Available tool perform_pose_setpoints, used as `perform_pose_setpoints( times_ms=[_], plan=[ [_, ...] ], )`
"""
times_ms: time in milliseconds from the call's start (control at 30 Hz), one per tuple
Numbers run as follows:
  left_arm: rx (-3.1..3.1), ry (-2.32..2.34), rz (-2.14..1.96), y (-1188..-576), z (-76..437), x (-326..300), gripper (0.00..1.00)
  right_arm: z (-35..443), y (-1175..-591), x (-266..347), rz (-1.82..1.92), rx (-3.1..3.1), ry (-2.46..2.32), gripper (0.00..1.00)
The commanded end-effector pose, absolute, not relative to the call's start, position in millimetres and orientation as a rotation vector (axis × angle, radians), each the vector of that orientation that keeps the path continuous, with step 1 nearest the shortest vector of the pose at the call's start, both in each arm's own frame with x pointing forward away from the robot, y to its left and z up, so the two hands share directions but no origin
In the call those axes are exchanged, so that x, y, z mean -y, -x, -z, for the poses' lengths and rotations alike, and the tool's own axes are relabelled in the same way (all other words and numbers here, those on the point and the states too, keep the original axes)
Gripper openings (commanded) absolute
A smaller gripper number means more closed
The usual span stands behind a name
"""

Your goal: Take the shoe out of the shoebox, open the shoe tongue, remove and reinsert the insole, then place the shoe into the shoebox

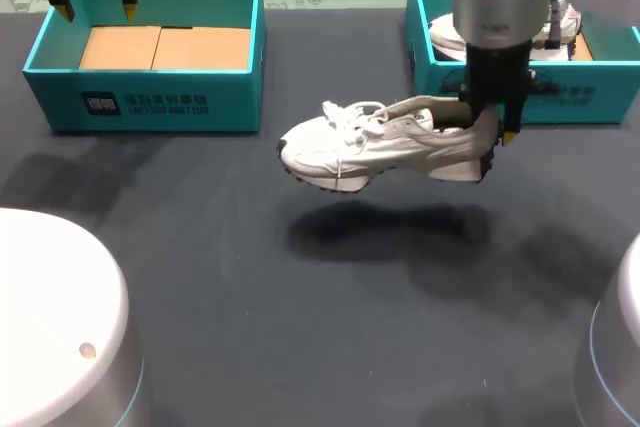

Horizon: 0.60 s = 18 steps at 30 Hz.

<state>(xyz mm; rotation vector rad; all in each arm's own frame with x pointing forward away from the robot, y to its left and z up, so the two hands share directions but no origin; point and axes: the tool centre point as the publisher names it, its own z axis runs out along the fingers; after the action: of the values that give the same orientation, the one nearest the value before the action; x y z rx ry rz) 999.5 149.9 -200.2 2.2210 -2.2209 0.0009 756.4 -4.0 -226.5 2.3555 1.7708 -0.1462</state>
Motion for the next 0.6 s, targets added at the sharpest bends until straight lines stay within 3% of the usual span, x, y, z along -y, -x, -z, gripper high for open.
perform_pose_setpoints(
  times_ms=[33, 600],
  plan=[
    [2.221, -2.221, 0.0, -1000, 200, -150, 1.0, 249, -748, -15, 0.141, -1.753, -2.343, 0.0],
    [2.221, -2.221, 0.0, -1000, 200, -150, 1.0, 276, -735, -32, 0.131, -1.74, -2.374, 0.0]
  ],
)
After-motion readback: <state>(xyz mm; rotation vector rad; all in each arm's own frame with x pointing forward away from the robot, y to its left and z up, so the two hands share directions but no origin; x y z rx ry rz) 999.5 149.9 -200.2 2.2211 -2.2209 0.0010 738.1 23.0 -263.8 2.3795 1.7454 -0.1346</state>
